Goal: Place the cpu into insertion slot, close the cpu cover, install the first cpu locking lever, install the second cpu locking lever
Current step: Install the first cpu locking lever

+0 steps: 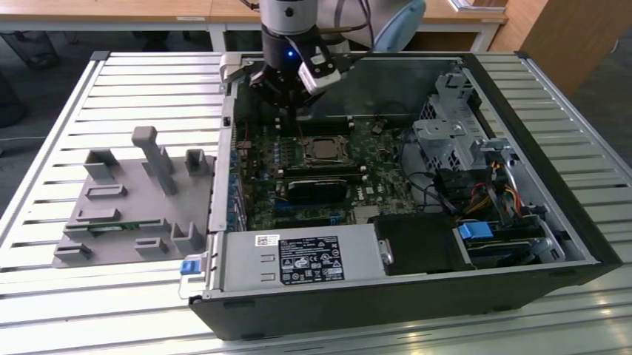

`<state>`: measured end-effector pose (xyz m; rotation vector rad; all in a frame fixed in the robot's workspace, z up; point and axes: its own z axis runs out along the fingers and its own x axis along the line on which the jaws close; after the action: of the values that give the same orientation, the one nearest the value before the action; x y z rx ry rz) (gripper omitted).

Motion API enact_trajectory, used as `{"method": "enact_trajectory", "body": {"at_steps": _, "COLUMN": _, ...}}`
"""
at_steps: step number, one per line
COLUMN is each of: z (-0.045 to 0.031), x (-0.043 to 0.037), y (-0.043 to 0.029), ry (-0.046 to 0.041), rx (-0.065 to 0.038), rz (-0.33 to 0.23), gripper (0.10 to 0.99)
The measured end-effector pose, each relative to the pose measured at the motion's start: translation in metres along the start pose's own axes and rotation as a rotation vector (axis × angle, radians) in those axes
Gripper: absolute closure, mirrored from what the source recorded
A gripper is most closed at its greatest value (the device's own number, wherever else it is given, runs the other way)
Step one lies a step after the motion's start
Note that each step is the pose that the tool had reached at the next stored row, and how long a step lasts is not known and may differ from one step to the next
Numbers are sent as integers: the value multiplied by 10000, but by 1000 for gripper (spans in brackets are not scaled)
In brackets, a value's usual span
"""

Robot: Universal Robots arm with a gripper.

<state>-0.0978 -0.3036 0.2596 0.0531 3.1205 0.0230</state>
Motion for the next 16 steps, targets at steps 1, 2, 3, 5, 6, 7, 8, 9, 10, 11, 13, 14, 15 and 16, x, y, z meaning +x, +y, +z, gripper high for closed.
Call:
{"method": "enact_trajectory", "body": {"at_steps": 1, "z": 4, "x": 10, "y": 1, "ry": 0, "rx": -6, "rz": 0, "gripper": 980}}
{"method": "enact_trajectory", "body": {"at_steps": 2, "z": 8, "x": 16, "y": 4, "ry": -1, "rx": -11, "rz": 1, "gripper": 980}}
{"method": "enact_trajectory", "body": {"at_steps": 3, "z": 10, "x": 19, "y": 8, "ry": -1, "rx": -12, "rz": 0, "gripper": 980}}
{"method": "enact_trajectory", "body": {"at_steps": 5, "z": 14, "x": 23, "y": 26, "ry": -1, "rx": -13, "rz": 0, "gripper": 980}}
{"method": "enact_trajectory", "body": {"at_steps": 6, "z": 16, "x": 25, "y": 35, "ry": 0, "rx": -13, "rz": 0, "gripper": 980}}
{"method": "enact_trajectory", "body": {"at_steps": 7, "z": 18, "x": 26, "y": 44, "ry": -1, "rx": -14, "rz": 1, "gripper": 980}}
{"method": "enact_trajectory", "body": {"at_steps": 8, "z": 19, "x": 27, "y": 54, "ry": -1, "rx": -14, "rz": 1, "gripper": 980}}
{"method": "enact_trajectory", "body": {"at_steps": 9, "z": 20, "x": 27, "y": 65, "ry": -1, "rx": -14, "rz": 0, "gripper": 980}}
{"method": "enact_trajectory", "body": {"at_steps": 10, "z": 21, "x": 28, "y": 75, "ry": -1, "rx": -14, "rz": 1, "gripper": 980}}
{"method": "enact_trajectory", "body": {"at_steps": 11, "z": 21, "x": 28, "y": 83, "ry": -1, "rx": -13, "rz": 1, "gripper": 980}}
{"method": "enact_trajectory", "body": {"at_steps": 13, "z": 23, "x": 29, "y": 99, "ry": 0, "rx": -13, "rz": 1, "gripper": 980}}
{"method": "enact_trajectory", "body": {"at_steps": 14, "z": 25, "x": 30, "y": 105, "ry": 0, "rx": -13, "rz": 1, "gripper": 980}}
{"method": "enact_trajectory", "body": {"at_steps": 15, "z": 26, "x": 30, "y": 110, "ry": 0, "rx": -13, "rz": 1, "gripper": 980}}
{"method": "enact_trajectory", "body": {"at_steps": 16, "z": 28, "x": 30, "y": 114, "ry": -1, "rx": -14, "rz": 1, "gripper": 980}}
